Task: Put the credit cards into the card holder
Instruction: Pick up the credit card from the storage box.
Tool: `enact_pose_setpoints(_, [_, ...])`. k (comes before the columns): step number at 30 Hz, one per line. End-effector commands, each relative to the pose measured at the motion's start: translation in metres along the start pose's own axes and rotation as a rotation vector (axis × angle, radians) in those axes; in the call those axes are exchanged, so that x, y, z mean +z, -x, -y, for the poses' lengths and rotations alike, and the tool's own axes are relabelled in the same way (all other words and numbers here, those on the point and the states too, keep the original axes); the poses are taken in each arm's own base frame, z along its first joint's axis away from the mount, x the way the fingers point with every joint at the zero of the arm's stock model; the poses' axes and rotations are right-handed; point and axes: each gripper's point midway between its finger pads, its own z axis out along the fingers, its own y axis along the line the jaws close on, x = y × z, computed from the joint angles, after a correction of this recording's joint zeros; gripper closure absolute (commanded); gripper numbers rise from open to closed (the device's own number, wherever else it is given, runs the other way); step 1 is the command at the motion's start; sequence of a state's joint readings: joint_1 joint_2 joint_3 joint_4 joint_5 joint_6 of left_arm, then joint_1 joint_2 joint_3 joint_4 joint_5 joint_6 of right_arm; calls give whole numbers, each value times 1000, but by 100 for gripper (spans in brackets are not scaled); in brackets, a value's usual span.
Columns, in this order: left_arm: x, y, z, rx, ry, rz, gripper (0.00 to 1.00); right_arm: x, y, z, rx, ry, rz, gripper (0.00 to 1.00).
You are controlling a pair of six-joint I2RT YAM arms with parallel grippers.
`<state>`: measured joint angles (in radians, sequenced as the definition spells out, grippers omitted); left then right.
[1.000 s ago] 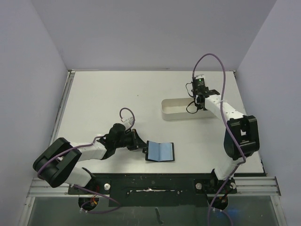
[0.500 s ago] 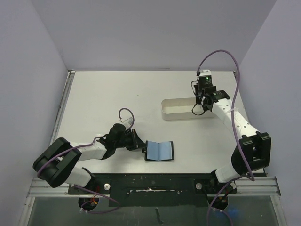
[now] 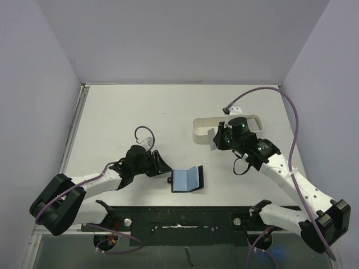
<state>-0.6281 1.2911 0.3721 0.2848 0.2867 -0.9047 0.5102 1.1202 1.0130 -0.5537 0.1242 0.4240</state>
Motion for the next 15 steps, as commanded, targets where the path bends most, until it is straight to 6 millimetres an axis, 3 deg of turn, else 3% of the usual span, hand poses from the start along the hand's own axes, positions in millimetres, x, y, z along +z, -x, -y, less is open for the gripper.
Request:
enact_pose_setpoints(1, [-8, 31, 27, 51, -29, 79, 63, -17, -14, -64, 185, 246, 64, 100])
enact_pose_setpoints(6, [-11, 34, 53, 61, -116, 79, 68, -26, -40, -113, 277, 396, 57, 100])
enact_pose_setpoints(9, [-11, 34, 62, 58, -144, 67, 72, -25, -56, -132, 300, 419, 29, 100])
enact_pose_setpoints(15, [-9, 31, 63, 48, -150, 66, 72, -11, -89, -130, 299, 327, -28, 100])
